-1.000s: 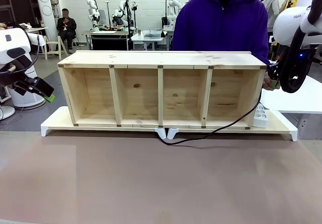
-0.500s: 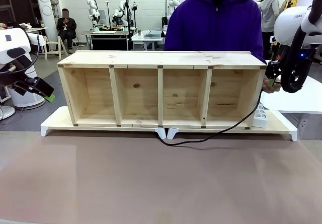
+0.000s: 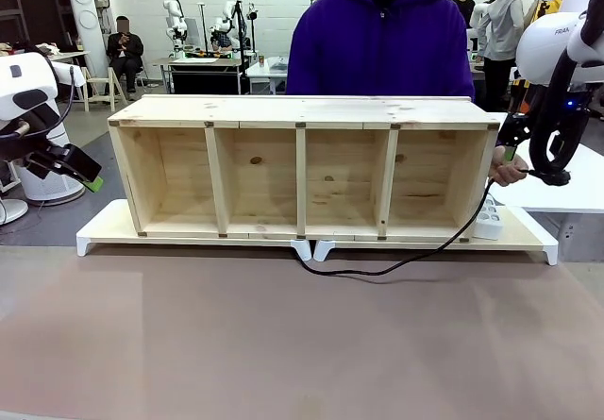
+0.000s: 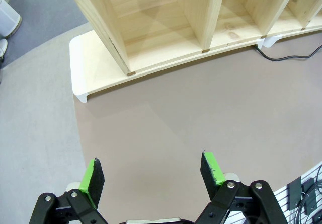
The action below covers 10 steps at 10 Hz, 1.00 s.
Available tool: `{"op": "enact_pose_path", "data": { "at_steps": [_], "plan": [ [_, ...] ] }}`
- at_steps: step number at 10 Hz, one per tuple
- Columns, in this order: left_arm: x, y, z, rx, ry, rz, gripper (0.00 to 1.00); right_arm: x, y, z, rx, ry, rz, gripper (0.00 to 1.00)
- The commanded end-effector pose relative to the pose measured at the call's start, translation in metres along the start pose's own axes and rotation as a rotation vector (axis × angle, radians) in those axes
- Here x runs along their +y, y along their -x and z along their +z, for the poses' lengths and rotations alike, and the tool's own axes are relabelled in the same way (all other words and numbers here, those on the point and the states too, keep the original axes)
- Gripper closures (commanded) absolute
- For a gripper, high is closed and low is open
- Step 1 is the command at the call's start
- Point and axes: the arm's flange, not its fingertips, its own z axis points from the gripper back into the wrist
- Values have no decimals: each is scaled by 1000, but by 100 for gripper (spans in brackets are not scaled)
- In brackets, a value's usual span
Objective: Perform cable management.
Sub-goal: Release the Power Cable when the human grasps it.
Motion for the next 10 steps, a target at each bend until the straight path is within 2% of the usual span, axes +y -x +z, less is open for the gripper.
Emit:
{"op": "enact_pose_path", "data": {
  "at_steps": [1, 10],
  "plan": [
    [0, 0, -1, 1, 1, 11, 0, 6, 0, 0, 1, -6, 7, 0],
    [0, 0, -1, 1, 1, 11, 0, 6, 0, 0, 1, -6, 7, 0]
  ]
}}
